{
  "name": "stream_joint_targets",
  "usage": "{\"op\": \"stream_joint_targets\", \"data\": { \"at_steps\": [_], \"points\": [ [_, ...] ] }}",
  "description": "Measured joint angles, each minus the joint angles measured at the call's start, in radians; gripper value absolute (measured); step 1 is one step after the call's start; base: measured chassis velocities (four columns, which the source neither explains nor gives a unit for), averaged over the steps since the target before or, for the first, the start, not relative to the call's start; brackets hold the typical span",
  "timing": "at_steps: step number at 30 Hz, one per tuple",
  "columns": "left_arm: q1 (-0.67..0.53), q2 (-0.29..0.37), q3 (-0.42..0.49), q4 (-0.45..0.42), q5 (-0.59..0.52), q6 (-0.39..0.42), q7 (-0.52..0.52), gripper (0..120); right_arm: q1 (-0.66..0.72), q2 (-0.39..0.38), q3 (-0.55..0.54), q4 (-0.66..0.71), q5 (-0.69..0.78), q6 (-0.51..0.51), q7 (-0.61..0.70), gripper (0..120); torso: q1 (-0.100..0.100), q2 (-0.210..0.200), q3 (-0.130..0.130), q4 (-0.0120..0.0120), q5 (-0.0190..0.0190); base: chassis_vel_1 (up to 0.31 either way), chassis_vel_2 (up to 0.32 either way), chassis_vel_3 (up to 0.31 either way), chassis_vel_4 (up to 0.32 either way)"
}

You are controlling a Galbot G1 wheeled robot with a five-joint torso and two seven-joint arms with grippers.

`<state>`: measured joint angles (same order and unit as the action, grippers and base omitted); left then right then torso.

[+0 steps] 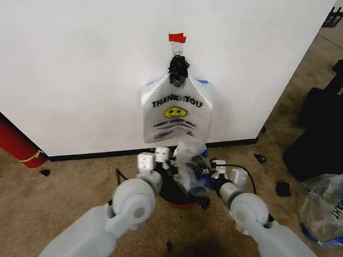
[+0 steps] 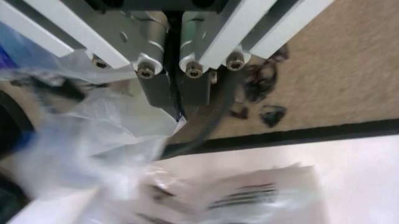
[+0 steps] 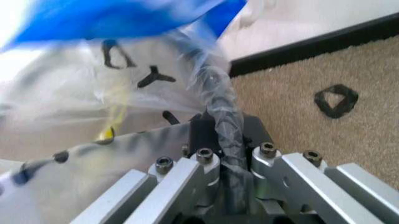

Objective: Pick up the garbage bag from the wall and place it over the trash bin.

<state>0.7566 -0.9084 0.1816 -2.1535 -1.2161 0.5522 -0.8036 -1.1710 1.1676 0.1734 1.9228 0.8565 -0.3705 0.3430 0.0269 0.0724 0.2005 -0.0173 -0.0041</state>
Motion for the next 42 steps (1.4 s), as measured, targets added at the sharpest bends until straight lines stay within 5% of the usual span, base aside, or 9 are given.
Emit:
{"op": "stream_joint_targets", "data": {
  "at_steps": [8,18,42],
  "points": [
    [0.114,0.072,-0.142,-0.046,-0.035,0.000,0.013,0,-0.056,0.005,0.074,0.058,0.067,0.028,-0.036,0,0.000,0.000,0.000,0.0003,0.0001,0.000,0.000,0.000,0.000],
    [0.166,0.125,-0.207,-0.039,-0.082,0.011,0.017,0,-0.100,-0.006,0.119,0.119,0.150,0.020,-0.050,0,0.000,0.000,0.000,-0.0001,0.0000,0.000,0.000,0.000,0.000],
    [0.248,0.117,-0.264,-0.008,-0.186,0.055,0.106,0,-0.121,0.009,0.182,0.174,0.272,0.005,-0.009,0,0.000,0.000,0.000,0.0000,0.0002,0.000,0.000,0.000,0.000]
  ]
}}
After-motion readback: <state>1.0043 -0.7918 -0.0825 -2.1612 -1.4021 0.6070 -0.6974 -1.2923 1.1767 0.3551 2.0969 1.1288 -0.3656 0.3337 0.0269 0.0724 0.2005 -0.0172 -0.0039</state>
